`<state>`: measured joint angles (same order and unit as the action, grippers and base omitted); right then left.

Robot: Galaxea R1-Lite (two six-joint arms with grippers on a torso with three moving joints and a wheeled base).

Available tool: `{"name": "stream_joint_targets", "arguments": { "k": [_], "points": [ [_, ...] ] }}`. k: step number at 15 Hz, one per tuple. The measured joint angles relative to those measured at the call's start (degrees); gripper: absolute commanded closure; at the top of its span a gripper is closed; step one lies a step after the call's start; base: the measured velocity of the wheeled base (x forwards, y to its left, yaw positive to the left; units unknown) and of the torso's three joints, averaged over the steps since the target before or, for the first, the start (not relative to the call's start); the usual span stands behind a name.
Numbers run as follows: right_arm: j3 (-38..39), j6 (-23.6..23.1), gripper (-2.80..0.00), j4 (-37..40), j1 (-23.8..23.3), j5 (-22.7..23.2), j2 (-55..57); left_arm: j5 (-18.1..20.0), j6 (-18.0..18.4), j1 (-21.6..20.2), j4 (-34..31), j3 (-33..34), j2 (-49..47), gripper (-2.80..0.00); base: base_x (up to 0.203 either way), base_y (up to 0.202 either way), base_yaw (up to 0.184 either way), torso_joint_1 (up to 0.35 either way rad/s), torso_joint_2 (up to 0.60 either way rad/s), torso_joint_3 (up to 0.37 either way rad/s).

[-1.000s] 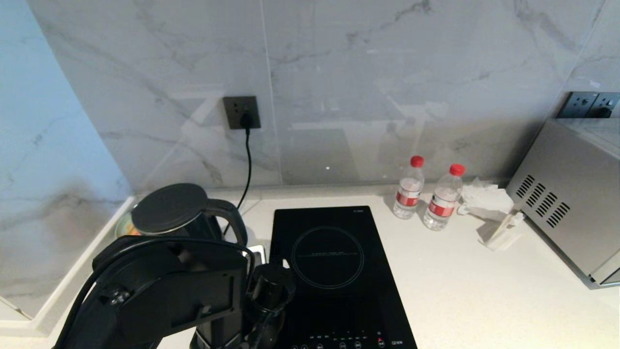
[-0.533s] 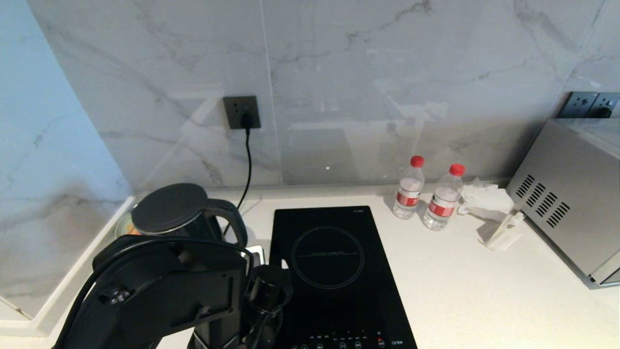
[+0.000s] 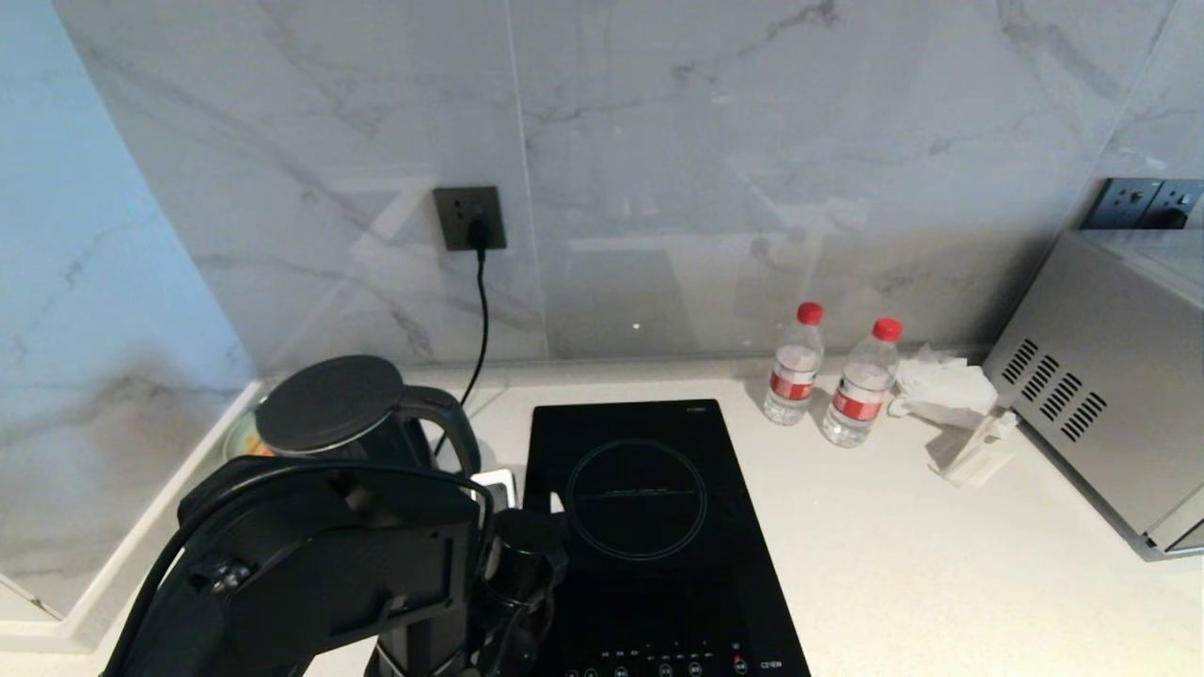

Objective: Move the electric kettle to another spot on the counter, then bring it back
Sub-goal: Finish boiling water

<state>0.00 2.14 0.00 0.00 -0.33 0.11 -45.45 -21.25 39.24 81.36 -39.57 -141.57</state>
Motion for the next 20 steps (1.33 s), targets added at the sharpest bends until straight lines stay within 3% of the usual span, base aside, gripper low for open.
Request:
{"name": "stream_joint_targets", "arguments": {
  "k": [9,14,20],
  "points": [
    [0.0,-0.02,0.0,0.0,0.01,0.0,0.0,-0.04,1.05,-0.49,1.64,1.23,-1.87,-2.8,0.0,0.0,0.0,0.0,0.0,0.0],
    [0.0,0.01,0.0,0.0,0.02,0.02,0.0,-0.26,5.05,-2.38,5.84,2.74,-3.85,-2.8,0.0,0.0,0.0,0.0,0.0,0.0],
    [0.0,0.0,0.0,0.0,0.0,0.0,0.0,-0.99,5.21,-2.67,5.8,2.2,-4.73,-2.8,0.0,0.0,0.0,0.0,0.0,0.0]
  ]
}}
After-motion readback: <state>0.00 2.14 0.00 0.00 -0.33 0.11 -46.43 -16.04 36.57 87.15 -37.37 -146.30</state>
